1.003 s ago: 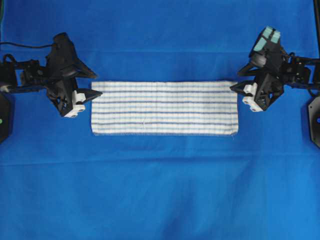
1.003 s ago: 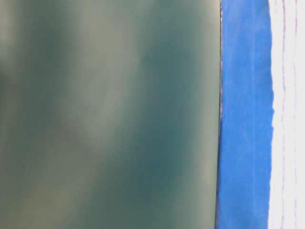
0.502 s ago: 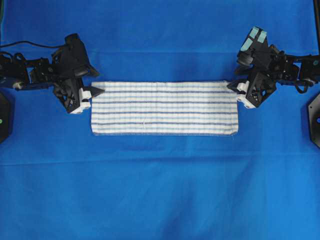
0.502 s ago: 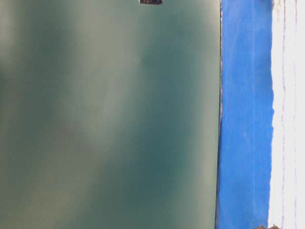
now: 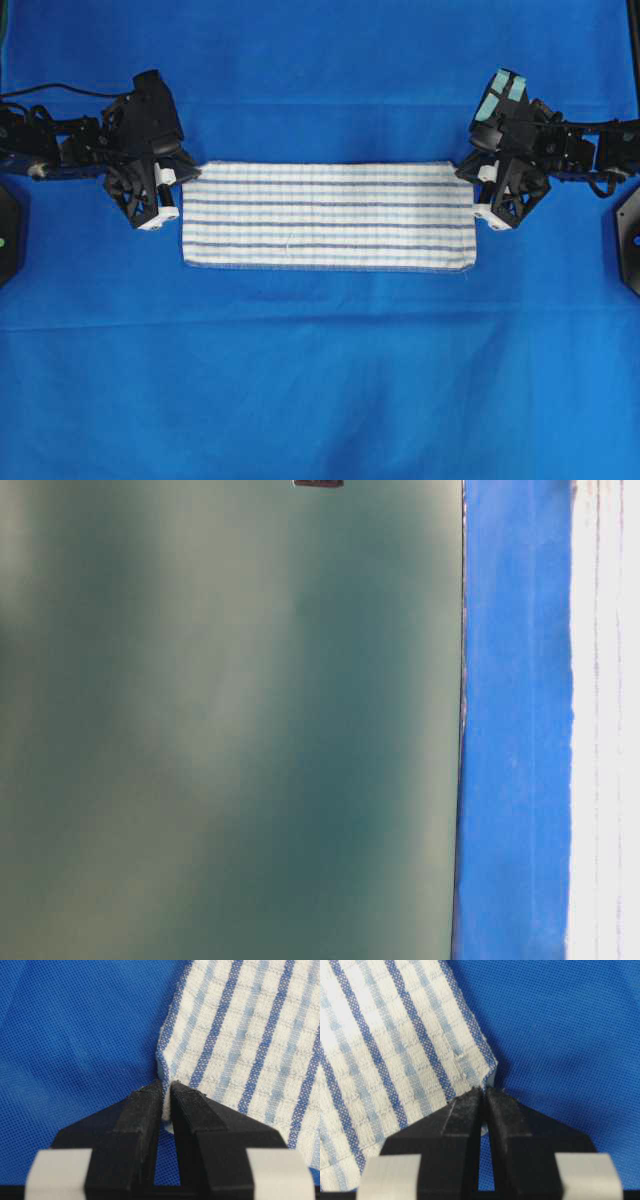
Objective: Fold the blue towel.
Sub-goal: 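Regrasp the folded strip's ends with both grippers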
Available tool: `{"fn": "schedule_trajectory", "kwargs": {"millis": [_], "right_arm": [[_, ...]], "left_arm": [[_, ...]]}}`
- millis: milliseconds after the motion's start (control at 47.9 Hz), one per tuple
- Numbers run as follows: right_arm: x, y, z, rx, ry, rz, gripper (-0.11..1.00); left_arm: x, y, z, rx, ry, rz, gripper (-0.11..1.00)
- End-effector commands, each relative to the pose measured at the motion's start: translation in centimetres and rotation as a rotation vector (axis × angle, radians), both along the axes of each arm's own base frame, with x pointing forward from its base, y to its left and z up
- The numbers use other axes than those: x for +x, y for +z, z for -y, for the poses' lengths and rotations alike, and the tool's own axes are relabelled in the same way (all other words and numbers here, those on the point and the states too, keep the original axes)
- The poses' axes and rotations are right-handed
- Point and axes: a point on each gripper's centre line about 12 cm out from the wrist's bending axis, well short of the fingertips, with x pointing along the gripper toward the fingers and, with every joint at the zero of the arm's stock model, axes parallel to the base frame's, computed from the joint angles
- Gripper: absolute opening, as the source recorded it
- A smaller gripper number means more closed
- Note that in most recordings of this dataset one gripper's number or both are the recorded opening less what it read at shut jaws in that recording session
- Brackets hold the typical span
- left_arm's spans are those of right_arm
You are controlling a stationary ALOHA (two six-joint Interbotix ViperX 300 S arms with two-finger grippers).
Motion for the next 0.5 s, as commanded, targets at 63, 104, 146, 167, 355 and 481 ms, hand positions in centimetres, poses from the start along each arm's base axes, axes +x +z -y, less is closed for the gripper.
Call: {"fn": "schedule_trajectory", "kwargs": {"millis": [63, 104, 146, 167, 355, 481], "right_arm": [[0.5, 0.6, 0.1, -0.008, 0.003, 0.025, 0.03], [0.6, 0.7, 0.1, -0.008, 0.002, 0.028, 0.03], [0.7, 0.9, 0.1, -0.009, 0.000, 0.036, 0.03], [0.7, 1.1, 0.2, -0.010, -0.002, 0.040, 0.03], [0.9, 3.7, 0.3, -0.027, -0.012, 0.076, 0.03], [0.7, 6.6, 0.4, -0.041, -0.028, 0.106, 0.03]], "left_arm": [[0.4, 0.5, -0.1, 0.007, -0.002, 0.017, 0.05], [0.4, 0.7, -0.1, 0.008, -0.002, 0.020, 0.05], [0.6, 1.0, -0.2, 0.010, -0.003, 0.026, 0.05], [0.7, 1.2, -0.2, 0.010, -0.003, 0.027, 0.05], [1.3, 3.9, -0.4, 0.011, -0.001, 0.047, 0.05], [1.4, 6.5, -0.3, 0.005, 0.005, 0.063, 0.05]]}}
